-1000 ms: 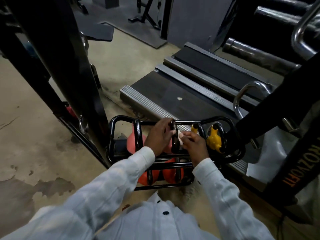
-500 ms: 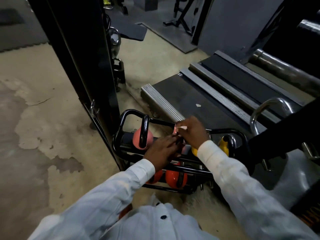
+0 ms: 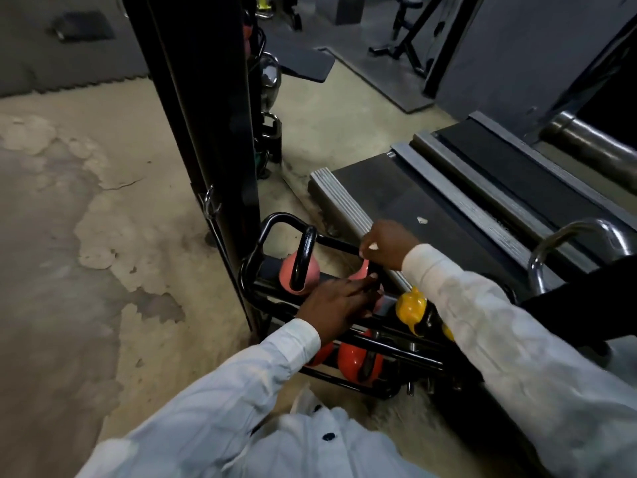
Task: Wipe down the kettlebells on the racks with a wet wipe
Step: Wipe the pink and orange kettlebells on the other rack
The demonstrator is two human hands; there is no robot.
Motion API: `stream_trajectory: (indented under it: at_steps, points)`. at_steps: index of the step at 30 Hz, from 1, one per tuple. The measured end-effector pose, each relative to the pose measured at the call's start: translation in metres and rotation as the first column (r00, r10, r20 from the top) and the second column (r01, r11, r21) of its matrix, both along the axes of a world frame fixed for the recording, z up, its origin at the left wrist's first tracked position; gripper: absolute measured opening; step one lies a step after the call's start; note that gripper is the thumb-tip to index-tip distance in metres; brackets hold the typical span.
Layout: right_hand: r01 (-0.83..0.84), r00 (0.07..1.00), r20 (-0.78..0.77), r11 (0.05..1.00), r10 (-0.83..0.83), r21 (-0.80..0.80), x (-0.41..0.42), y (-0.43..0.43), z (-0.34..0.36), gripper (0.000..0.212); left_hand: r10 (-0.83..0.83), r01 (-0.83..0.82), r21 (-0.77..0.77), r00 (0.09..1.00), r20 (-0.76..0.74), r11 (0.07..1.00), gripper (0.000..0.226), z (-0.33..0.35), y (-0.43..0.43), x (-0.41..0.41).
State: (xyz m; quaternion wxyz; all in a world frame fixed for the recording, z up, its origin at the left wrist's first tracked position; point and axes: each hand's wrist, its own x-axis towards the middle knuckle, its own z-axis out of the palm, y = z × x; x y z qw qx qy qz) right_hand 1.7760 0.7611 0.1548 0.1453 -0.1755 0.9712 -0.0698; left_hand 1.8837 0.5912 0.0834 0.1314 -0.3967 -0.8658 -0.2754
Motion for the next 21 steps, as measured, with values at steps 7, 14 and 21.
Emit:
stream_trajectory:
  at_steps: [7,14,21]
  points:
    - [0.283,0.918,0.290,0.959,-0.270,-0.001,-0.032,0.009,-0.007,0.027,0.053,-0.053,-0.001,0.999,-0.011,0.999,0.046,0.007,0.000,0.008]
    - [0.755,0.515,0.778,-0.240,-0.360,-0.611,0.054,0.011,-0.044,0.019,0.032,-0.034,0.033,0.999,0.037,0.999,0.037,0.001,-0.001,0.001]
    - [0.610,0.675,0.593,-0.120,-0.440,-0.784,0.087,0.005,-0.033,0.014,0.028,-0.028,-0.015,1.000,0.011,0.999,0.039,-0.003,-0.004,-0.001]
